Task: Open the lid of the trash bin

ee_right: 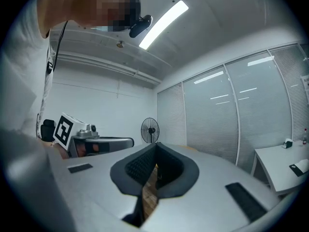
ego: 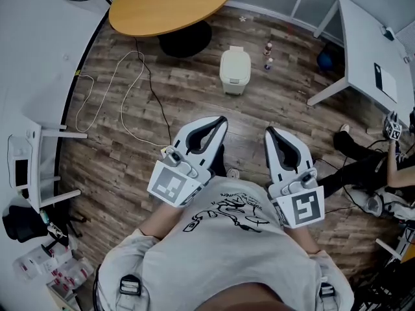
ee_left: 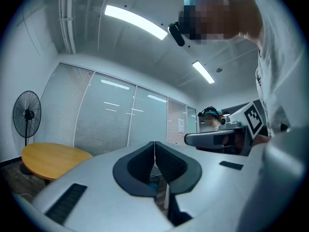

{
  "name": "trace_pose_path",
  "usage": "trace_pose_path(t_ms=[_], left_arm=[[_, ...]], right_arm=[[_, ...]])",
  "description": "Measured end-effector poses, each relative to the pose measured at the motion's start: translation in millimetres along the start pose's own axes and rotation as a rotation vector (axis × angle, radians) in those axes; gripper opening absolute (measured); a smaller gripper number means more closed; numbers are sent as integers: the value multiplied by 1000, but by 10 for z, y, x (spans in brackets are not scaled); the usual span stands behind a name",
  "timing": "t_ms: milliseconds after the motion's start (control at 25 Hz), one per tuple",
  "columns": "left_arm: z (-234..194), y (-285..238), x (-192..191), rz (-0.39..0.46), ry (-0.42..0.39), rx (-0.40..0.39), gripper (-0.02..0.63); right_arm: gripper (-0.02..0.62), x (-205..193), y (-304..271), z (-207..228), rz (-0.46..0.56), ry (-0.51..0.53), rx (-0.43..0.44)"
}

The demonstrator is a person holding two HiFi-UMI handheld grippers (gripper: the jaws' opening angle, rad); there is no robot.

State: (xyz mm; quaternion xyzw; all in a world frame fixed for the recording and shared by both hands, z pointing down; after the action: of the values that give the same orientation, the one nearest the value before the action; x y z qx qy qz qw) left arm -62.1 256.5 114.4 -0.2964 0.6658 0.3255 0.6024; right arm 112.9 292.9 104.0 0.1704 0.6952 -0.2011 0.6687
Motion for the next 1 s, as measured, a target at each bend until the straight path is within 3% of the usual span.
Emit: trace_pose_path(t_ms=[1000], left_arm=[[-2201, -760, 67, -3, 24, 22, 20]], right_arm=[[6, 201, -2359, 482, -8, -34, 8]])
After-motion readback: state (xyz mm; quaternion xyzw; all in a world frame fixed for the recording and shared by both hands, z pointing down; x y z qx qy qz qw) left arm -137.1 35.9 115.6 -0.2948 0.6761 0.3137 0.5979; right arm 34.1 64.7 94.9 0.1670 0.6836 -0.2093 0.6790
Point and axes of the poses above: the fingertips, and each gripper's own axes: y backward along the fingers, z to its right, x out of its top, the point moved 7 cm from there along y, backward along the fingers, and after that the axes turned 3 degrees about -x, right-handed, at the moved point
